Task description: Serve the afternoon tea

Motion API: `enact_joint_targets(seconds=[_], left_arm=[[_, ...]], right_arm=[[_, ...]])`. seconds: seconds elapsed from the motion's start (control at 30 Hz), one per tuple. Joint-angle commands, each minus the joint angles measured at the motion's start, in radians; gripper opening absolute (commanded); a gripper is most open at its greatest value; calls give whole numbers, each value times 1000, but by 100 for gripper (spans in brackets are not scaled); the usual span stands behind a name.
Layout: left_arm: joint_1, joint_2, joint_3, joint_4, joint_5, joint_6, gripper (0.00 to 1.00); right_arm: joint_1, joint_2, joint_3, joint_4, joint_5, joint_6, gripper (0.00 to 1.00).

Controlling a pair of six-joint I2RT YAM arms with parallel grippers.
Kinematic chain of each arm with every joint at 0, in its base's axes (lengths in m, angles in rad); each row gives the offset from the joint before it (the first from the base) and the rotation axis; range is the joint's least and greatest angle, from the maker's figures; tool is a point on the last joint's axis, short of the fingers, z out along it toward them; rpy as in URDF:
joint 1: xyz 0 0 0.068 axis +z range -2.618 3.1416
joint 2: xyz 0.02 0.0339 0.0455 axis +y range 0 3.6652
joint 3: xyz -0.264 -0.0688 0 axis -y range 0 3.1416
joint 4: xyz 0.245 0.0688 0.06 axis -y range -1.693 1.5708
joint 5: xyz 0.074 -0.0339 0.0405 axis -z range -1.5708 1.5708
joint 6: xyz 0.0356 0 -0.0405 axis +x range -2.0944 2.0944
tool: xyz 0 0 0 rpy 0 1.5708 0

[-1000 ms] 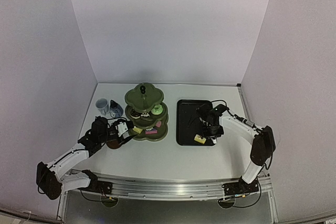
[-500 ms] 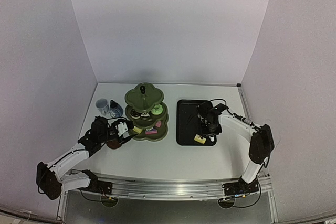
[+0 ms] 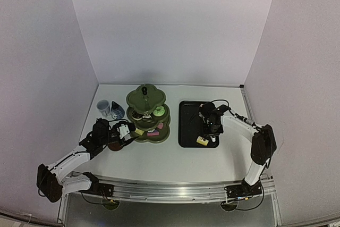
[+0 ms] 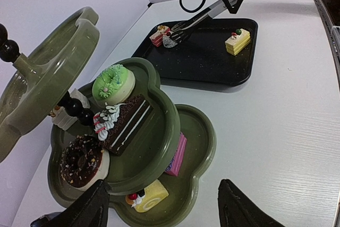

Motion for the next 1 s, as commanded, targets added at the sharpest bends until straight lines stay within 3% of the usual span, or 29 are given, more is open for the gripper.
enact_joint_targets(seconds=[0.0, 0.7, 0.97], left_arm=[[0, -2, 0, 29, -14, 13, 70], [3, -16, -12, 39, -47, 1, 69], [41, -31, -16, 33, -61, -75, 69]], right_arm=[[-9, 3, 16, 27, -7, 0, 1], [-8, -125, 24, 31, -78, -39, 0], [-8, -221, 110, 8, -99, -130, 0]])
